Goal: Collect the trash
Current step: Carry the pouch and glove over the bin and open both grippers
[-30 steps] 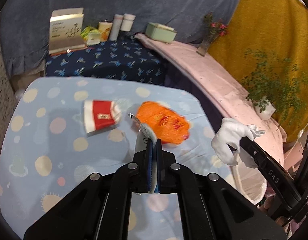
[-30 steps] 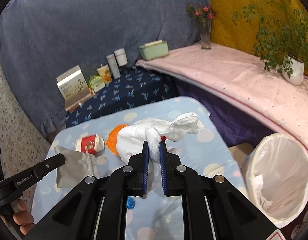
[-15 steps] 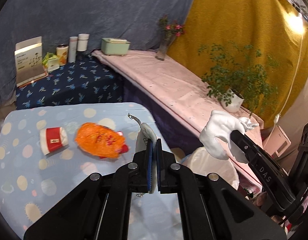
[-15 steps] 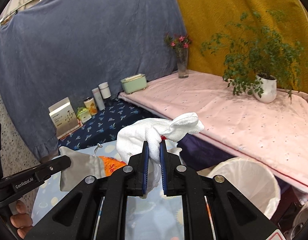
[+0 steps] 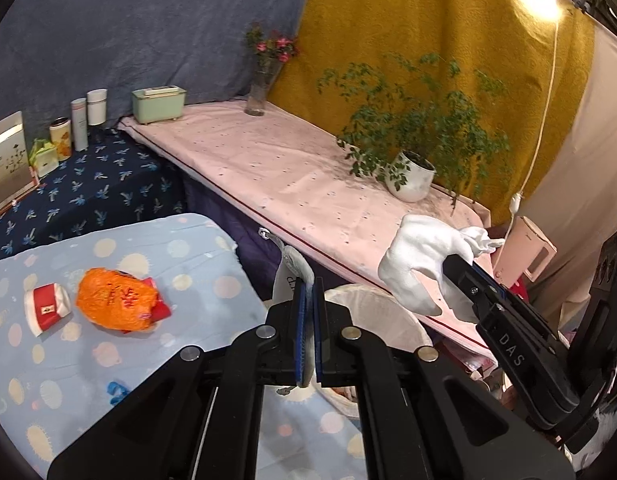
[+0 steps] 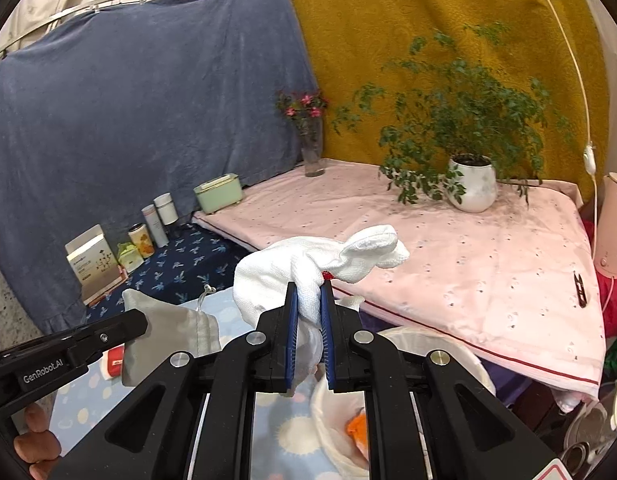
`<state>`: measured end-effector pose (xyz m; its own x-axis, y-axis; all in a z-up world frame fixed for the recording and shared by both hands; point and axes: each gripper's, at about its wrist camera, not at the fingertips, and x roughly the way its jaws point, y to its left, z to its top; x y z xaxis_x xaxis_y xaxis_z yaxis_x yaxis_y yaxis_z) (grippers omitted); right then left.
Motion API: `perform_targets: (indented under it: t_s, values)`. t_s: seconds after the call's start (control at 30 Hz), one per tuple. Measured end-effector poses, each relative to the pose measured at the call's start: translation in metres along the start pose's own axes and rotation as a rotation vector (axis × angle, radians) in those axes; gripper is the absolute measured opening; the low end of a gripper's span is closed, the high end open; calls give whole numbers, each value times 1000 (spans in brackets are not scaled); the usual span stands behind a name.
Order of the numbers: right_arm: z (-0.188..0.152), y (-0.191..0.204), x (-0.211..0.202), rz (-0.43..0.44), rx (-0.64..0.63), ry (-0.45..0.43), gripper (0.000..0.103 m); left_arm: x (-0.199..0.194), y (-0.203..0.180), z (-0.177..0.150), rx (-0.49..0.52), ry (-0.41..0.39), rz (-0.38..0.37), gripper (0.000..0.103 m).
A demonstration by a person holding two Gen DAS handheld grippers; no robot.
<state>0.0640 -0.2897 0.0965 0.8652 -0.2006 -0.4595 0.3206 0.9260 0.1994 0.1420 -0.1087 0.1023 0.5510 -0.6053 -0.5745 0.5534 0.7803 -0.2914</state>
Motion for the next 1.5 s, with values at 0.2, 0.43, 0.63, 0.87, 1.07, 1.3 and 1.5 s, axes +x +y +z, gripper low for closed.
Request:
perform_targets:
  t_s: [0.2,0.43,0.63,0.87,1.07,1.3,1.5]
  values:
    - [-1,-31,-4,-33,38,-1,11,18,-26,0,25,29,-45,3]
    - [-5,-56,-5,-66,65,5,11,36,-52,-3,58,58,-81,3]
    - [-9,-70,-3,-84,83,12,11,51,-67,-6,78,88,-104,3]
    - [-13,-85,2,-96,106,25,11,69,-80,-11,96,111,-114,3]
    - [-18,-94,9,-105,118,39,14,80,-86,-12,105,122,-125,3]
    - [-24,-101,19,-137,145,46,42,87,-84,-15,79,103,-127,38]
    - [-25,-99,20,-144,136,46,47,85,-74,-16,60,83,-94,55]
